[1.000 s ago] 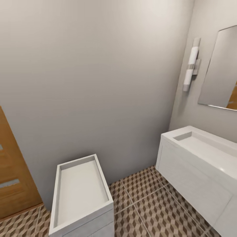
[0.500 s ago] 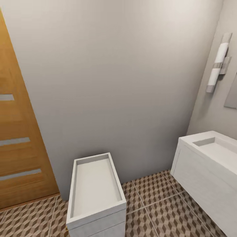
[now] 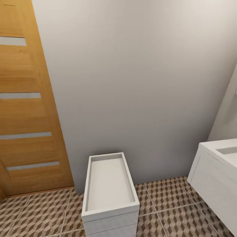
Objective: Take the four mousetraps from the cabinet in the bathroom and place them on the bathroom floor. Make sure all four end up on the same floor surface, and ensure that at least two of them are either under or directly next to the same bathroom sink.
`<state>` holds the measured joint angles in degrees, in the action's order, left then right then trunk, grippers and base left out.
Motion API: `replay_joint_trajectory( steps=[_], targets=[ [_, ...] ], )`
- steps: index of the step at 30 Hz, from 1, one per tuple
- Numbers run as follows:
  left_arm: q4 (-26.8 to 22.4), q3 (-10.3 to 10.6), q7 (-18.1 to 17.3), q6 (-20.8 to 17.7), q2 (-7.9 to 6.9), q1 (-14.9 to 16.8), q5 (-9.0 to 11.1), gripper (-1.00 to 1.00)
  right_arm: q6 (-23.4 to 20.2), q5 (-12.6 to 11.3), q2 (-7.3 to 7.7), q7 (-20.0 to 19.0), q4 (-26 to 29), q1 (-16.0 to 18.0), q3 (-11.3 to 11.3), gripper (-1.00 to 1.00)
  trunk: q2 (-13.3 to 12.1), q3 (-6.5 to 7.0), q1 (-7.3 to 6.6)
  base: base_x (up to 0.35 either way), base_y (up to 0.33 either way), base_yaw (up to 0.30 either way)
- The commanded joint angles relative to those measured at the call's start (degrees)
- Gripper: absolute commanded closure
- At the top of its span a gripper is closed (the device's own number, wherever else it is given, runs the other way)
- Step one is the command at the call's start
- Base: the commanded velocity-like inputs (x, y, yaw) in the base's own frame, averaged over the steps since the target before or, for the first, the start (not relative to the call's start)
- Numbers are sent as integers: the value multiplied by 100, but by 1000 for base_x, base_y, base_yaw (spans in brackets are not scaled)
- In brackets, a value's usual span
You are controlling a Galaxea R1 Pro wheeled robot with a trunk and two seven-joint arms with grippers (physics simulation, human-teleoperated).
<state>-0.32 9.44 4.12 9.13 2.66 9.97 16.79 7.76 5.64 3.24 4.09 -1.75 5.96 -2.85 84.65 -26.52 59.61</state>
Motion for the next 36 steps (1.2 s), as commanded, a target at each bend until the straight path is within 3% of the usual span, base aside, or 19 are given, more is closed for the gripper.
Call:
replay_joint_trajectory(
  steps=[1, 20, 36],
  targets=[
    [6, 49, 19, 18, 3, 5, 44, -100, 33, 60, 1, 22, -19, 8, -31, -100, 3, -6, 0, 0, 0, 291],
    [6, 49, 19, 18, 6, 5, 44, -100, 23, 60, 1, 20, -19, 5, -31, -100, 3, -6, 0, 0, 0, 288],
    [6, 49, 19, 18, 6, 5, 44, -100, 14, 60, 1, 12, -19, 4, -31, -100, 3, -6, 0, 0, 0, 104]
  ],
)
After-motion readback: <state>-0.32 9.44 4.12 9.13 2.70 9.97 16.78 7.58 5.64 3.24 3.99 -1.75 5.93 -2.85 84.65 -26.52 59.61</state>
